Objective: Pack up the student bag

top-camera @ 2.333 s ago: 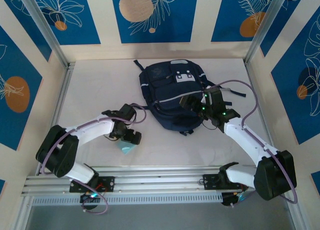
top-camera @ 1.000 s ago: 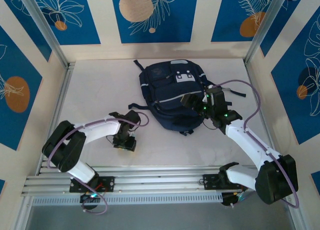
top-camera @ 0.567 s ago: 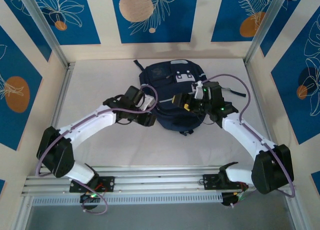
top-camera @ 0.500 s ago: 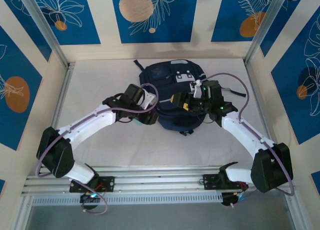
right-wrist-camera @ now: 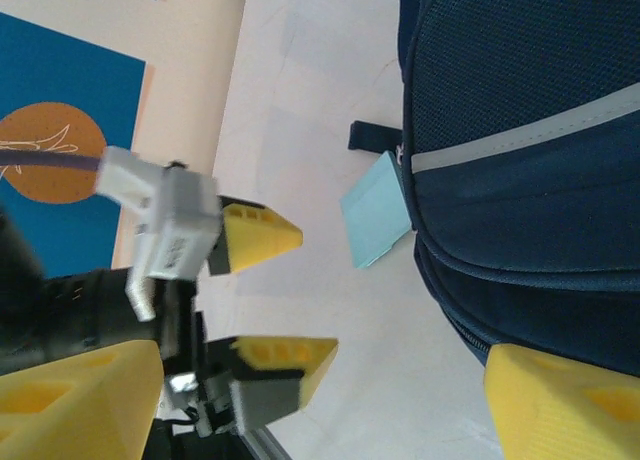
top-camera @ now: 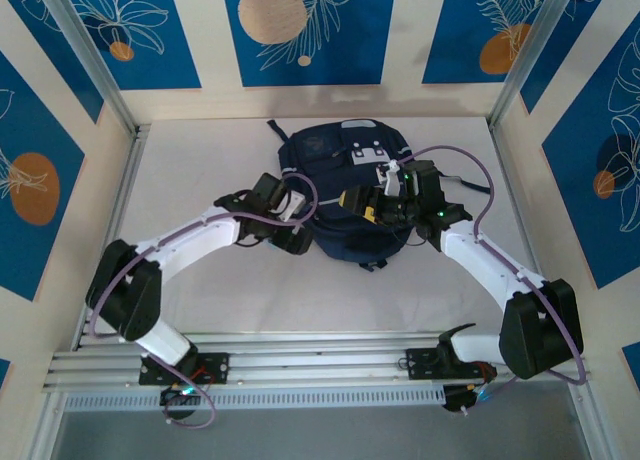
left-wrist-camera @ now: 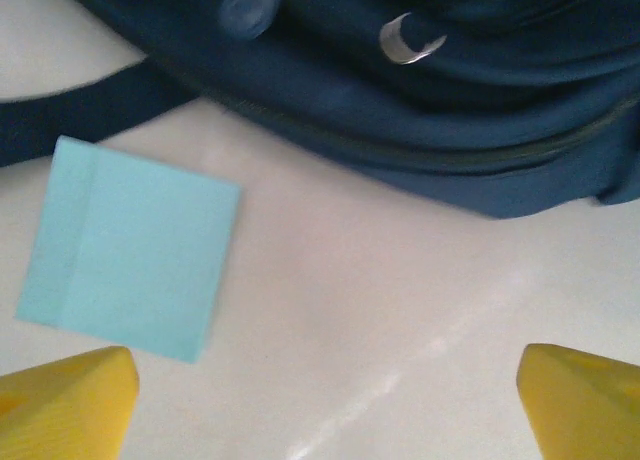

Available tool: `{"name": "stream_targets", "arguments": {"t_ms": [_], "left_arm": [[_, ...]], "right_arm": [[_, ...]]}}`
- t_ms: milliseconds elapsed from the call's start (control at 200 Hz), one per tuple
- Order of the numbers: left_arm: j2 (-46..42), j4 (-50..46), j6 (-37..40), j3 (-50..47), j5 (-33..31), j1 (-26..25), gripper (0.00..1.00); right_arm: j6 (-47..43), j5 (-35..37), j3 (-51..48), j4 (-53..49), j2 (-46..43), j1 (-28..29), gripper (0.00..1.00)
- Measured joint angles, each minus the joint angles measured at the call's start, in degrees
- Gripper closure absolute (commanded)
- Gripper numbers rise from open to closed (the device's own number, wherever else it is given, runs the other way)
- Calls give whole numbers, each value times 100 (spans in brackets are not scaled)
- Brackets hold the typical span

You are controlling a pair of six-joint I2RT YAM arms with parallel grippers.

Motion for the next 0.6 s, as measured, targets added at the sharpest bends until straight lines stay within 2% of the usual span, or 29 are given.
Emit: {"name": "stream_targets", "arguments": {"t_ms": [215, 445, 600], "left_arm": [[960, 275, 295, 13, 236, 638, 0], [1644, 341, 763, 660, 302, 756, 0], [1694, 186, 817, 802, 286, 772, 0]], "right_arm": [[-46, 131, 0, -20, 0, 31, 10], [-44, 221, 0, -42, 0, 37, 9], [-44, 310, 0, -94, 0, 37, 9]]}}
